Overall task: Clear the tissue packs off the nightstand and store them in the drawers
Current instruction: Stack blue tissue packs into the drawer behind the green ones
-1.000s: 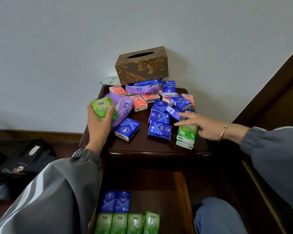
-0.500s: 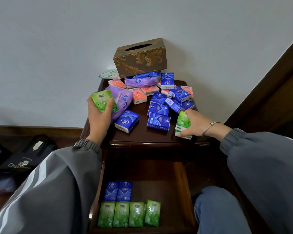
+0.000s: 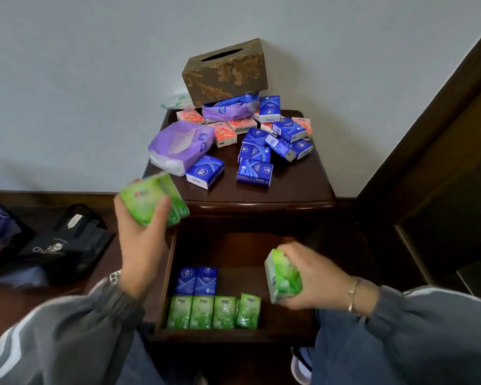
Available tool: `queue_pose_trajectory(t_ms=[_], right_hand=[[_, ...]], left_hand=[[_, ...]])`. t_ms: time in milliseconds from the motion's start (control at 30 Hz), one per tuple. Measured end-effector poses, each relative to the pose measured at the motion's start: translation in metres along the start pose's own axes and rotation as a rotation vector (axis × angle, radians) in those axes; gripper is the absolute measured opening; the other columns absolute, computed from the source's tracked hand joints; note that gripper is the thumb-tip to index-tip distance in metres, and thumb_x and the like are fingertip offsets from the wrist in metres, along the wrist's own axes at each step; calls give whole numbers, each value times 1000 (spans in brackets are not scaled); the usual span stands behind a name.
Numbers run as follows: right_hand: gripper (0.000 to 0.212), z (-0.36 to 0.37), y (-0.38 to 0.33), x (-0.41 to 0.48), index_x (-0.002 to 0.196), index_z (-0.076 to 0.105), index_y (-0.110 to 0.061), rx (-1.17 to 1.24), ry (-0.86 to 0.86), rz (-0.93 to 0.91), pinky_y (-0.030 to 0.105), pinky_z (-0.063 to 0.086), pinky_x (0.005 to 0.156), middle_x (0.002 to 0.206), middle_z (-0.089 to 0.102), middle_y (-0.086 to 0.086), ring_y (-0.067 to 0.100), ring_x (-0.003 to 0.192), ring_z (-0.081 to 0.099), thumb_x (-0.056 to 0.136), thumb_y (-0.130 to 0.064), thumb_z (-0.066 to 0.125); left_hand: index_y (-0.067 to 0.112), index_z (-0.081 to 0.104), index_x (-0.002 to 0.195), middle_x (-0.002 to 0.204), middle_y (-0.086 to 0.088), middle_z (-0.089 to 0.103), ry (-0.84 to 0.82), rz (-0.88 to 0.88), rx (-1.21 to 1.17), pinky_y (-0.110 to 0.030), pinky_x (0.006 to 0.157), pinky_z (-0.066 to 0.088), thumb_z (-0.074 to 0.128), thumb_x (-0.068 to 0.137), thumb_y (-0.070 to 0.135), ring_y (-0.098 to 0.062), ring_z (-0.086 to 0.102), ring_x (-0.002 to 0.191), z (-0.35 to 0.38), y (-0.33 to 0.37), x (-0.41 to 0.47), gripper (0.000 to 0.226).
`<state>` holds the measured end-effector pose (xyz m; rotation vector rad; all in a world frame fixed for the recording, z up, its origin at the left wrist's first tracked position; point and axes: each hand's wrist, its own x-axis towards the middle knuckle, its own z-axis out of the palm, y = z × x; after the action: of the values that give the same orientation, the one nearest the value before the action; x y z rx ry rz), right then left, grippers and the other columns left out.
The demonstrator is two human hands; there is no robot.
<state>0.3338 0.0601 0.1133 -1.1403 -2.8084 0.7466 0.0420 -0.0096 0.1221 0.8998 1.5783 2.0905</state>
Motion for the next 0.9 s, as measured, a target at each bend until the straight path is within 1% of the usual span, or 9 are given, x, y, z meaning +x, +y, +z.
queue_pose_trajectory(t_ms=[100,167,300,400,500,600,733,800,900], right_hand=[[81,62,17,12,125,38,-23,-148,-153,73,29,43,87,117,44,-4,17,108,48,58,-55,72],[83,93,31,27,127,38,-18,-221,-246,128,31,43,89,122,45,1,21,110,47,60,-51,75],[84,132,52,47,127,36,-14,-329,-416,191,36,43,92,127,45,9,28,112,48,61,-48,76],[95,150,63,51,134,29,-11,-257,-458,258,38,41,99,135,40,12,31,121,44,62,-53,76],[122,150,69,57,148,5,-17,16,-596,408,38,27,113,154,16,13,30,141,22,60,-54,79],[105,141,80,65,149,12,-25,192,-725,472,31,27,111,156,18,6,24,141,25,69,-50,75],[78,142,86,71,144,30,-27,148,-690,495,28,33,108,151,33,3,22,135,36,78,-30,72],[76,148,80,75,145,31,-22,106,-716,466,28,33,107,151,34,3,21,135,36,80,-28,71],[83,153,70,80,148,21,-19,35,-832,404,32,32,110,153,29,6,24,137,33,81,-34,68]], left_hand=[[31,50,122,112,10,64,-79,-141,125,-18,86,48,71,78,41,-2,62,103,-14,-32,-57,50],[35,53,114,106,9,64,-87,-232,184,-19,85,49,73,83,30,-2,62,99,-17,-55,-82,37],[17,51,120,100,8,64,-101,-388,230,-29,84,51,70,85,24,-5,64,92,-17,-83,-95,40],[14,50,122,100,5,65,-110,-430,265,-28,81,53,70,86,24,0,65,86,-22,-93,-88,42],[11,50,120,98,0,67,-94,-461,274,-14,67,52,70,86,23,3,66,78,-26,-103,-83,41],[13,50,121,100,-2,68,-86,-520,245,-17,67,52,69,87,24,-3,68,82,-29,-111,-79,41],[17,51,120,98,2,69,-98,-558,217,-16,65,53,69,87,25,-3,69,83,-29,-119,-73,39],[20,52,117,96,4,69,-102,-568,218,-13,63,52,70,86,26,0,68,81,-28,-122,-71,36],[23,55,114,96,6,69,-120,-600,223,-14,65,51,71,86,28,-1,68,83,-28,-124,-71,33]])
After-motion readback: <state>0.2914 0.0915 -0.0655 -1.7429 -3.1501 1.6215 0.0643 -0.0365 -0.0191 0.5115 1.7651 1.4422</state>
